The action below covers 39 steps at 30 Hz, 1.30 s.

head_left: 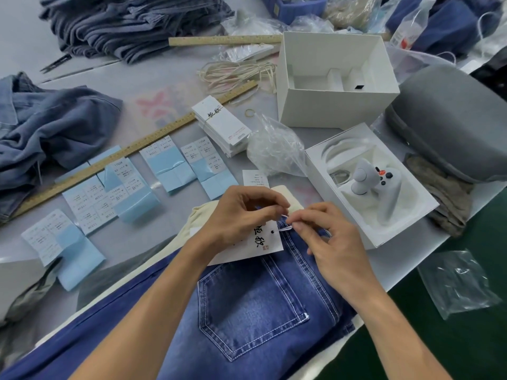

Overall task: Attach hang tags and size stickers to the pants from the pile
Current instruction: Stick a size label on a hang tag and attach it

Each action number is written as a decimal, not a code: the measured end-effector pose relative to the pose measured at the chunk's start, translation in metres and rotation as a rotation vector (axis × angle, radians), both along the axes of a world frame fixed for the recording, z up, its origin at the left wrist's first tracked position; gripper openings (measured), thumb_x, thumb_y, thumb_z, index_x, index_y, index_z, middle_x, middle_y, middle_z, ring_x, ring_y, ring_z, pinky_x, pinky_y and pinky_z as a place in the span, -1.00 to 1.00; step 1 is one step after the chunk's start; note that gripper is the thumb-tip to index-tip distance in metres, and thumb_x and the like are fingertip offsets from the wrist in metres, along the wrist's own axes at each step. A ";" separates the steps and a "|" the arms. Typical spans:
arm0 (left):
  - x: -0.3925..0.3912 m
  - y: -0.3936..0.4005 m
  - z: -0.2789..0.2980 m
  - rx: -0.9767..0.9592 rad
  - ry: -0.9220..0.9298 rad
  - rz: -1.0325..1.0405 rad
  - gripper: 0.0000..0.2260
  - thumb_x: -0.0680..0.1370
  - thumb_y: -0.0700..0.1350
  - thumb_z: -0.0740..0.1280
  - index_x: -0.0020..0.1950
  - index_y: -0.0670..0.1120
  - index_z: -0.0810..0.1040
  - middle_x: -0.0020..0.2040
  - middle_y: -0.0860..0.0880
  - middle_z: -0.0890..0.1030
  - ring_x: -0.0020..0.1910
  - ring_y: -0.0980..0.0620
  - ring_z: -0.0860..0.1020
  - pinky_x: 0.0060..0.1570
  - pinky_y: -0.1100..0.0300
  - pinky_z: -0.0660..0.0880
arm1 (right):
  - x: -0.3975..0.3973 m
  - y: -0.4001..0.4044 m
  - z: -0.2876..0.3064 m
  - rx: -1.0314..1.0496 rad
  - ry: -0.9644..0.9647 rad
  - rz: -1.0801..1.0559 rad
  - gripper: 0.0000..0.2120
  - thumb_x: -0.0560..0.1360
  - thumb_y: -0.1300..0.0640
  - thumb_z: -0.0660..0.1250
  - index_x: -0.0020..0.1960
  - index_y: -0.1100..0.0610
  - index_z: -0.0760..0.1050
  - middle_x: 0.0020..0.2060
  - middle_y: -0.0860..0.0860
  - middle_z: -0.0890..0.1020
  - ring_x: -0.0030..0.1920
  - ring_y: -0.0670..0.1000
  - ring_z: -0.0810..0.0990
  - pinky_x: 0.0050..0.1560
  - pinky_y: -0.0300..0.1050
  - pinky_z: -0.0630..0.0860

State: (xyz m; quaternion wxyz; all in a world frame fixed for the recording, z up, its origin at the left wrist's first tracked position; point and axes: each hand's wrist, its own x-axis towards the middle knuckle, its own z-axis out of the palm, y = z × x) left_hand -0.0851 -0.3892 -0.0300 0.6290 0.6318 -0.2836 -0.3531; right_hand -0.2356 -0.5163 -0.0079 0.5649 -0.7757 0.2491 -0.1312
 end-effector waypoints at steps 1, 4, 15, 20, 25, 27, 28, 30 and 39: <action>0.000 0.001 0.000 -0.004 -0.004 -0.007 -0.91 0.54 -0.38 0.44 0.02 -0.31 0.68 -0.10 -0.27 0.71 -0.14 -0.03 0.67 0.01 0.13 0.60 | 0.000 0.001 0.000 0.026 -0.005 0.007 -0.75 0.56 0.26 0.42 -0.06 -0.09 0.70 -0.04 -0.13 0.63 -0.10 -0.03 0.62 -0.24 -0.23 0.56; -0.001 0.002 0.002 -0.010 -0.013 -0.036 -0.94 0.56 -0.37 0.41 0.02 -0.33 0.63 -0.09 -0.32 0.67 -0.16 -0.09 0.61 -0.04 -0.05 0.55 | 0.000 0.001 -0.001 0.059 -0.019 0.028 -0.73 0.57 0.27 0.40 -0.03 -0.10 0.71 -0.09 -0.11 0.69 -0.15 -0.03 0.64 -0.24 -0.23 0.56; -0.001 0.003 0.003 0.011 -0.061 0.040 -0.89 0.54 -0.33 0.46 0.05 -0.28 0.66 -0.12 -0.16 0.72 -0.21 0.01 0.64 -0.08 0.21 0.58 | 0.010 0.003 -0.006 0.062 -0.061 -0.029 -0.87 0.52 0.13 0.50 -0.04 -0.10 0.66 -0.15 -0.08 0.72 -0.14 -0.04 0.68 -0.07 -0.18 0.58; 0.000 0.007 0.003 0.032 -0.076 0.065 -0.88 0.52 -0.29 0.49 0.05 -0.24 0.68 -0.09 -0.15 0.73 -0.12 -0.02 0.69 -0.03 0.20 0.60 | 0.021 0.009 -0.008 0.142 -0.077 -0.006 -0.89 0.61 0.20 0.38 -0.03 0.01 0.61 -0.19 0.01 0.71 -0.12 0.01 0.68 -0.02 -0.14 0.60; 0.001 0.009 0.001 0.045 -0.077 0.057 -0.91 0.54 -0.33 0.45 0.03 -0.22 0.70 -0.10 -0.14 0.73 -0.08 -0.12 0.70 0.01 0.19 0.60 | 0.023 0.013 -0.004 0.094 -0.060 -0.010 -0.81 0.60 0.29 0.36 0.02 0.04 0.69 -0.14 -0.07 0.73 -0.06 -0.12 0.69 -0.01 -0.39 0.51; 0.001 0.009 0.000 0.041 -0.076 0.062 -0.89 0.55 -0.35 0.44 0.05 -0.22 0.69 -0.10 -0.14 0.73 -0.11 -0.10 0.70 -0.01 0.19 0.59 | 0.023 0.013 -0.004 0.086 -0.058 -0.016 -0.80 0.59 0.29 0.38 0.05 0.03 0.69 -0.12 -0.08 0.73 -0.06 -0.10 0.69 -0.01 -0.35 0.53; 0.001 0.009 0.000 0.034 -0.068 0.063 -0.88 0.55 -0.36 0.43 0.06 -0.23 0.67 -0.10 -0.15 0.73 -0.14 -0.07 0.69 -0.04 0.19 0.58 | 0.022 0.014 -0.004 0.098 -0.058 -0.026 -0.82 0.57 0.27 0.41 0.06 0.02 0.67 -0.14 -0.06 0.74 -0.08 -0.07 0.70 -0.02 -0.30 0.55; -0.001 0.009 0.001 0.017 -0.044 0.071 -0.86 0.56 -0.36 0.42 0.09 -0.23 0.60 -0.09 -0.19 0.70 -0.19 -0.04 0.65 -0.10 0.18 0.55 | 0.022 0.015 -0.005 0.125 -0.063 -0.044 -0.86 0.54 0.24 0.46 0.03 0.03 0.64 -0.19 -0.03 0.74 -0.12 -0.04 0.71 -0.03 -0.23 0.59; -0.005 0.008 0.003 0.004 -0.093 0.059 -0.84 0.60 -0.40 0.35 0.06 -0.18 0.45 -0.11 -0.18 0.63 -0.19 0.00 0.60 -0.15 0.14 0.54 | 0.020 0.013 -0.012 0.185 -0.111 -0.076 -0.89 0.58 0.21 0.42 -0.04 0.02 0.65 -0.20 0.01 0.74 -0.21 -0.10 0.68 -0.15 -0.33 0.55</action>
